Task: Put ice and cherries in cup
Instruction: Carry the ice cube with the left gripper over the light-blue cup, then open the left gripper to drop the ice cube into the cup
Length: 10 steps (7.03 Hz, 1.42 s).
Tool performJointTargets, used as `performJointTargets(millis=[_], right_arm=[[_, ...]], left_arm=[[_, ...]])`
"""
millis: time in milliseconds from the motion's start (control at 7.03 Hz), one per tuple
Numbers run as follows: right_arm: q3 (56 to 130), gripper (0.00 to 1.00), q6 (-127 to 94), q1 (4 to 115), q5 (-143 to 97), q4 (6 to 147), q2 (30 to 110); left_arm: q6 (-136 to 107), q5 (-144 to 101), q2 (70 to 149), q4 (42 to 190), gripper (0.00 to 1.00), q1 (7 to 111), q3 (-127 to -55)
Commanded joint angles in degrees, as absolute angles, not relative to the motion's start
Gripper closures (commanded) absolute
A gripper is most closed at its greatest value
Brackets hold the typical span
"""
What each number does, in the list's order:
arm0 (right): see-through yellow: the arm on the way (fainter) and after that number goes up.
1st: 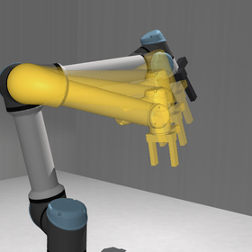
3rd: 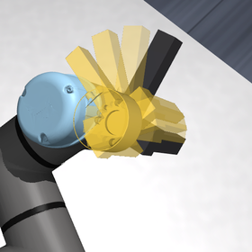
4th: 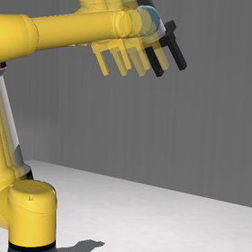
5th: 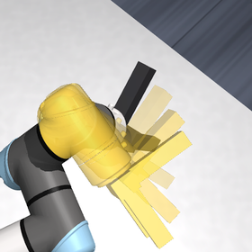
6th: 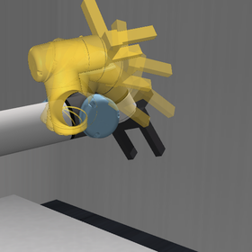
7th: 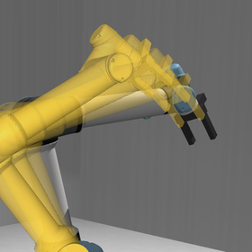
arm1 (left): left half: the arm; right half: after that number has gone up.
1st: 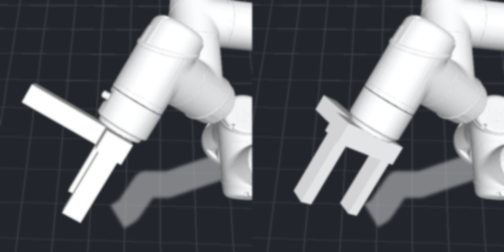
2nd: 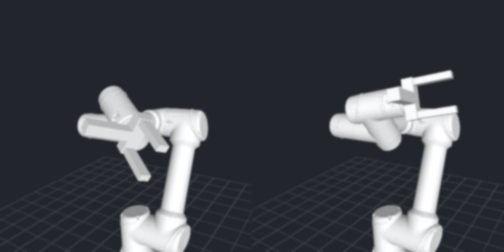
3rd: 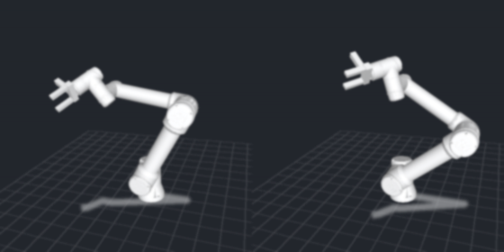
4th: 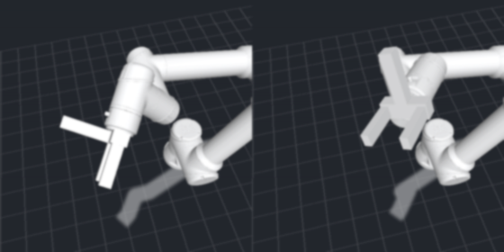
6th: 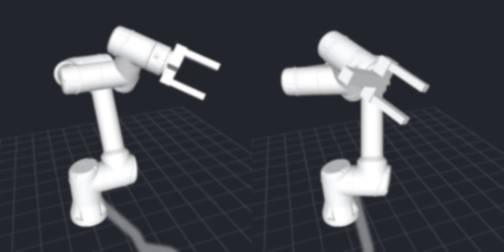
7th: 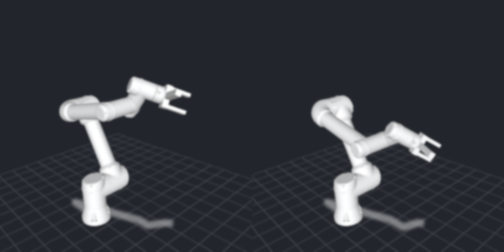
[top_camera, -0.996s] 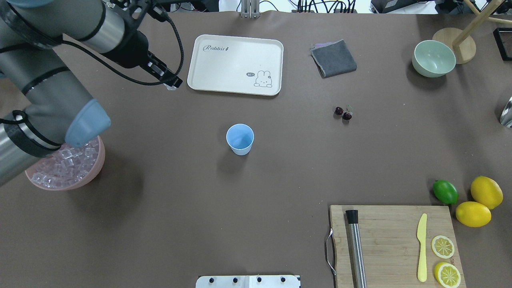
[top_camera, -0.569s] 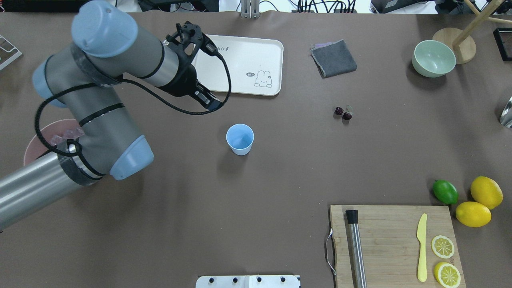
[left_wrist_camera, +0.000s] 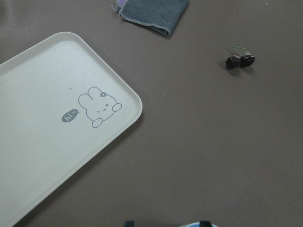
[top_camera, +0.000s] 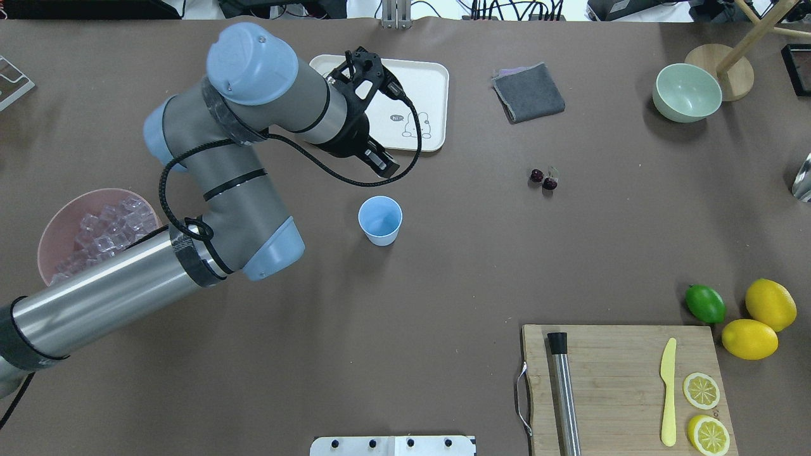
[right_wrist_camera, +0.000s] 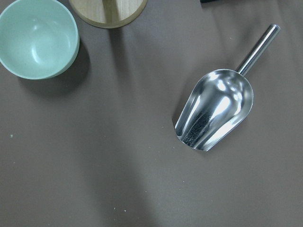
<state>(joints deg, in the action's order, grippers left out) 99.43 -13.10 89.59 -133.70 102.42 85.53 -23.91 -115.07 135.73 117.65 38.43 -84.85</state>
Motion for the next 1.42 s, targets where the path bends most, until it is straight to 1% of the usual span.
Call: performJointTargets(millis=[0, 427, 854, 996, 1280], right_arm=[[99.84, 0.0, -13.1, 89.65, -133.94, 102.39, 86.3], [100.11, 0.0, -13.54, 89.65, -134.03, 102.39, 86.75], [100.55, 0.0, -13.54, 89.56, -134.21, 102.39, 86.92], [100.46, 0.0, -13.54, 89.56, -134.12, 102.39, 87.01], [100.55, 0.0, -13.54, 89.56, -134.12, 102.39, 86.84]], left_arm=[[-23.73, -110.77, 135.71, 118.92, 1.0, 34.65, -84.11], [-23.55, -110.57, 131.76, 118.83, 1.0, 34.37, -87.1], [-23.65, -110.65, 131.58, 119.0, 1.0, 34.37, -87.1], [-23.64, -110.65, 131.49, 119.96, 0.45, 34.37, -87.27], [-23.64, -110.92, 129.9, 120.24, 0.23, 34.28, -89.29]])
